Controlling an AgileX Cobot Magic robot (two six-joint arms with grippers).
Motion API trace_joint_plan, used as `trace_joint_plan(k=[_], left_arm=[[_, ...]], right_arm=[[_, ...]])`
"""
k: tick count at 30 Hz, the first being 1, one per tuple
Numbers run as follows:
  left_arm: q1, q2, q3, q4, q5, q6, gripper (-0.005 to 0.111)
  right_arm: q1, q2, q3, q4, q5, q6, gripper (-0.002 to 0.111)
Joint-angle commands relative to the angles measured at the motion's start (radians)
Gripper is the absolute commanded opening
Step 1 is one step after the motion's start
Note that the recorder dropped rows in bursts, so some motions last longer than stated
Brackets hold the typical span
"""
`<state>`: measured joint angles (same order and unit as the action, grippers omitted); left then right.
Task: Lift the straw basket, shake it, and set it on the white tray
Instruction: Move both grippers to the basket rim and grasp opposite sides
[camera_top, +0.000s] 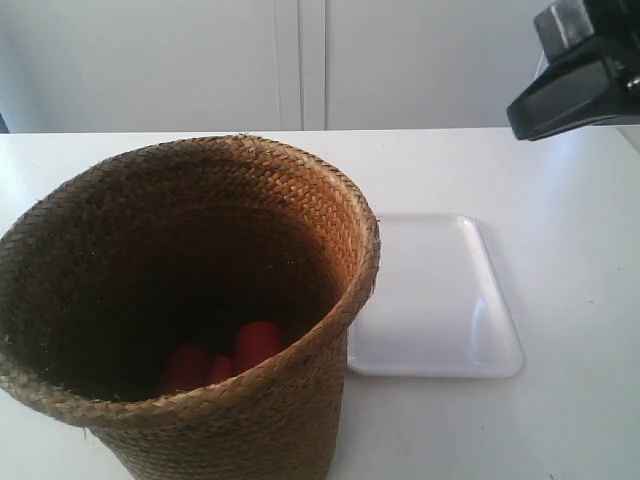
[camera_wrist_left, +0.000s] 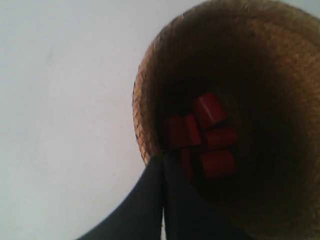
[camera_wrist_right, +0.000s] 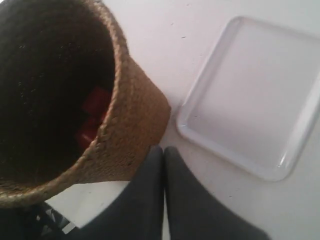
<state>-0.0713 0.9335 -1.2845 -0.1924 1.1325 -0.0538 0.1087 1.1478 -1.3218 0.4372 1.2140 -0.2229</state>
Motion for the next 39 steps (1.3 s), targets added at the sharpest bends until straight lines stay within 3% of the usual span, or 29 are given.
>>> trace_joint_plan(k=[1, 7, 12, 15, 17, 23, 29, 39], left_arm=[[0.000, 0.065, 0.004, -0.024, 0.062, -0.106, 0.000], [0.000, 0.092, 0.004, -0.101, 0.018, -0.087, 0.000], [0.000, 0.092, 0.004, -0.103, 0.004, -0.074, 0.000], [0.000, 0.092, 0.004, -0.115, -0.005, -0.074, 0.012], [0.000, 0.092, 0.004, -0.128, -0.005, -0.074, 0.026], [0.000, 0.092, 0.004, -0.124, 0.000, -0.074, 0.061], [0.000, 0.094, 0.032, -0.074, -0.028, -0.070, 0.069], [0.000, 0.145, 0.138, -0.097, -0.147, -0.084, 0.069]], right_arm=[[0.106, 0.007, -0.006, -0.002, 0.007, 0.026, 0.000], [0.170, 0.043, -0.002, -0.100, 0.007, 0.133, 0.000], [0.170, 0.075, -0.002, 0.023, 0.007, 0.125, 0.000], [0.170, 0.094, -0.002, 0.069, 0.007, 0.088, 0.000], [0.170, 0.107, -0.002, 0.067, 0.007, 0.088, 0.002], [0.170, 0.143, -0.002, 0.069, 0.007, 0.088, 0.028], [0.170, 0.161, -0.002, 0.084, 0.007, 0.092, 0.064], [0.170, 0.196, -0.002, 0.116, 0.007, 0.096, 0.067]])
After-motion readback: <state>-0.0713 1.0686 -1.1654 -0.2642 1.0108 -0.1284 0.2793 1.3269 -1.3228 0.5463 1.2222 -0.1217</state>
